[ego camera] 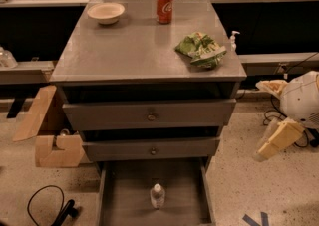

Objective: Pick blue plastic bottle from bottom drawer and place on counter

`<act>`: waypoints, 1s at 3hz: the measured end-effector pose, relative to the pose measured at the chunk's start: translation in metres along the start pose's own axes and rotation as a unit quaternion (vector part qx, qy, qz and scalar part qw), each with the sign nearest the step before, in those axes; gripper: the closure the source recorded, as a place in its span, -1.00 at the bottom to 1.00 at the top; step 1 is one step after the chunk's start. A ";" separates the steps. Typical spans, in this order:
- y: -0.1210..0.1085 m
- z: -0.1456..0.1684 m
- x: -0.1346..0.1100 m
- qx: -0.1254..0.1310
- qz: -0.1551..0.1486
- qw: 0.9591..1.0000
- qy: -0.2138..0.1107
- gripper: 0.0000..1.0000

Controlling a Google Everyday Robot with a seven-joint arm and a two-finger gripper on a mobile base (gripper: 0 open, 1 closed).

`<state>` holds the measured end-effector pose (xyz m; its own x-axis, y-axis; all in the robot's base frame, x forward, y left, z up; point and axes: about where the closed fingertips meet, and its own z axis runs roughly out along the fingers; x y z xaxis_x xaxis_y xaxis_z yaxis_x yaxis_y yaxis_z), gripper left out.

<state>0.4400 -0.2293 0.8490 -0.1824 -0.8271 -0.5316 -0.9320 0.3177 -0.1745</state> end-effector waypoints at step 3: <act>0.015 0.103 0.068 -0.003 0.002 0.982 -0.189 -1.00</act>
Offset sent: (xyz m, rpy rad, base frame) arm 0.0107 -0.0091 -0.1518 0.4682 -0.1939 0.0843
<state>0.4455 -0.2328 0.7250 -0.0586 -0.5948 -0.8017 -0.9333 0.3177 -0.1675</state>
